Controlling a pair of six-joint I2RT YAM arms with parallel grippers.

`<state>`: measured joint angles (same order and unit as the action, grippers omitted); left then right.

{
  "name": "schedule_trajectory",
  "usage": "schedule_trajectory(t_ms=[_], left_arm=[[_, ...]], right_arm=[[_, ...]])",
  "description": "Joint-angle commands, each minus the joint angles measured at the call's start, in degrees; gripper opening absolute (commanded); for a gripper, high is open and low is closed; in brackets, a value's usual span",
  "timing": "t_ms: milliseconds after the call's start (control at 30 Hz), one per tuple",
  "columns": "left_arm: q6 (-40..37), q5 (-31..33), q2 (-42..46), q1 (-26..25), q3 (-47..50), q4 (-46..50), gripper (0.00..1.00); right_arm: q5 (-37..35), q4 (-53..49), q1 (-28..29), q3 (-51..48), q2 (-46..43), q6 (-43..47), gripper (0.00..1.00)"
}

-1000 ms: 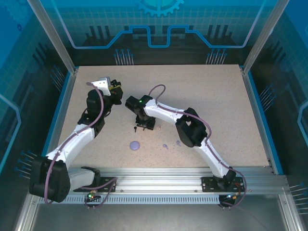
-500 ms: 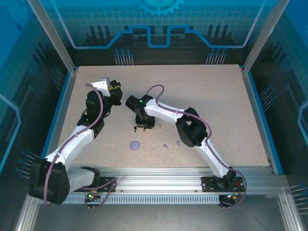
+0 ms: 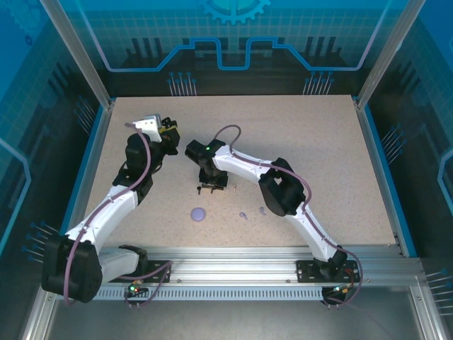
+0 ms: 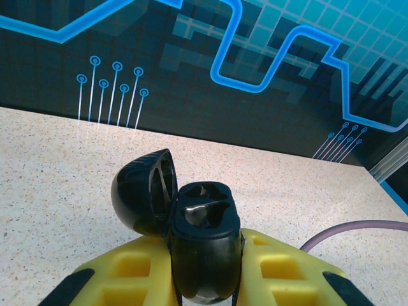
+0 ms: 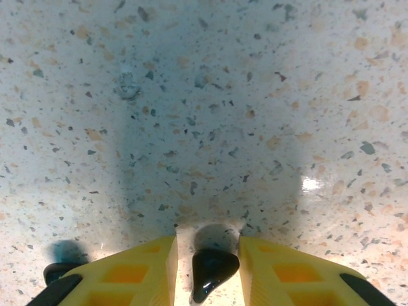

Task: Insert the wireless bluetooth earbuds into the charging case

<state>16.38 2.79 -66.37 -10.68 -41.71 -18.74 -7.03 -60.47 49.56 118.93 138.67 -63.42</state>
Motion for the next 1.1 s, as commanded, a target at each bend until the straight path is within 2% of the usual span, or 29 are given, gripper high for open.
schedule_trajectory(t_ms=[0,300,467,667,1067], left_arm=[[-0.9,0.0,1.2,-0.1,0.3,-1.1,0.00],[-1.1,-0.1,1.4,-0.1,0.4,-0.9,0.00],[-1.0,-0.3,1.3,-0.1,0.2,-1.0,0.00],[-1.0,-0.4,1.3,-0.1,0.4,-1.0,0.00],[-0.9,-0.7,1.5,-0.1,0.2,-0.8,0.00]], right_arm=[[1.6,-1.6,-0.1,-1.9,0.2,-2.9,0.32],[0.4,-2.6,0.3,-1.9,-0.1,-4.6,0.29],[-0.5,-4.1,1.0,-1.0,-0.1,-5.5,0.33],[-1.1,-4.8,1.2,-0.8,0.3,-6.2,0.33],[-1.4,-4.4,1.5,-0.5,0.3,-6.4,0.21]])
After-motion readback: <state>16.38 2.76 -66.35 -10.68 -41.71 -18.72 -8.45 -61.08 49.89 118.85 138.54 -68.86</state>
